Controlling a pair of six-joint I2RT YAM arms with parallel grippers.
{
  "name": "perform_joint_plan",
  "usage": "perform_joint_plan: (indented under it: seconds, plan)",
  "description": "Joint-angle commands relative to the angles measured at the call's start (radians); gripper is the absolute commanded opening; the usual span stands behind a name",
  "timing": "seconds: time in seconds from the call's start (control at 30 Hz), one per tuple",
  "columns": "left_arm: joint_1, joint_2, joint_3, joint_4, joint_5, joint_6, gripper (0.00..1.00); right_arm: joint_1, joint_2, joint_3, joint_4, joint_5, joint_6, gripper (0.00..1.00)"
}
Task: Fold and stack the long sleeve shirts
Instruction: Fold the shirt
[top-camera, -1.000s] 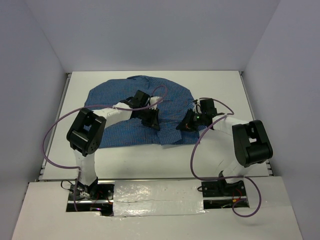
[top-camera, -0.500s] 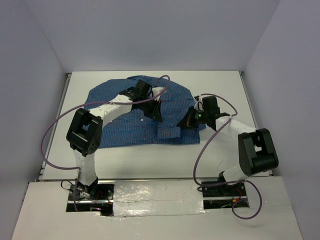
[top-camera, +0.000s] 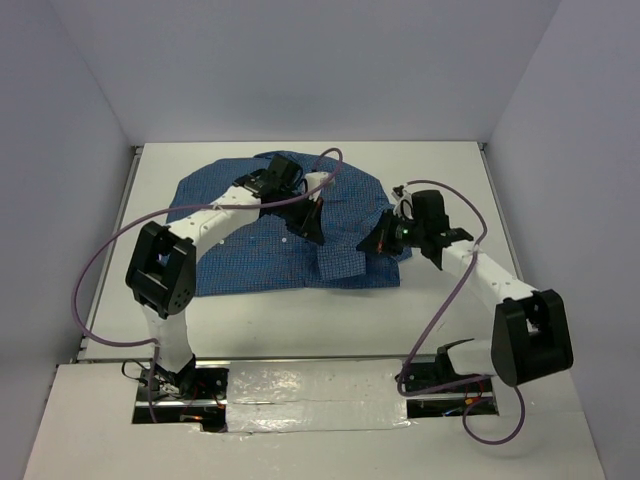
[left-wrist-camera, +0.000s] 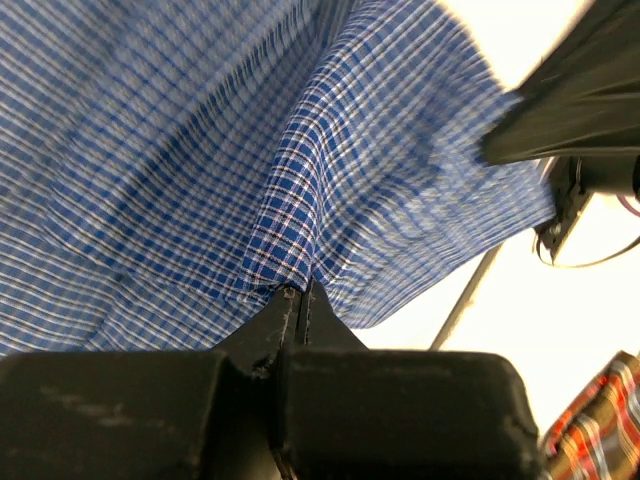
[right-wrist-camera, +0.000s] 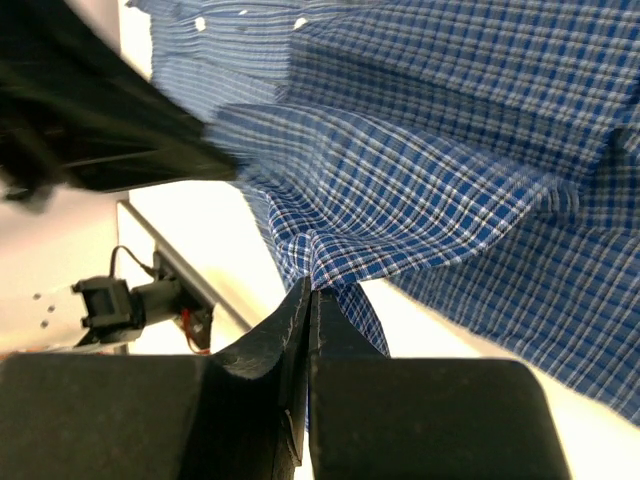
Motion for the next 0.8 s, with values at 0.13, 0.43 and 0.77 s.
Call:
perform_joint_plan:
  seconds: [0.13,0.43,0.77]
  plan:
    - [0.010,0.041,0.070,0.100,-0.081,-0.023,0.00,-0.009,0.116,0.067,0.135,0.059,-0.013,0.00]
    - [0.011,0.117,0.110,0.132,-0.124,0.003,0.00,-0.024,0.282,0.145,0.196,0.053,-0.028,0.00]
    - [0.004,0.021,0.015,0.032,-0.018,0.194,0.34,-0.012,0.069,-0.031,0.089,-0.059,0.012,0.00]
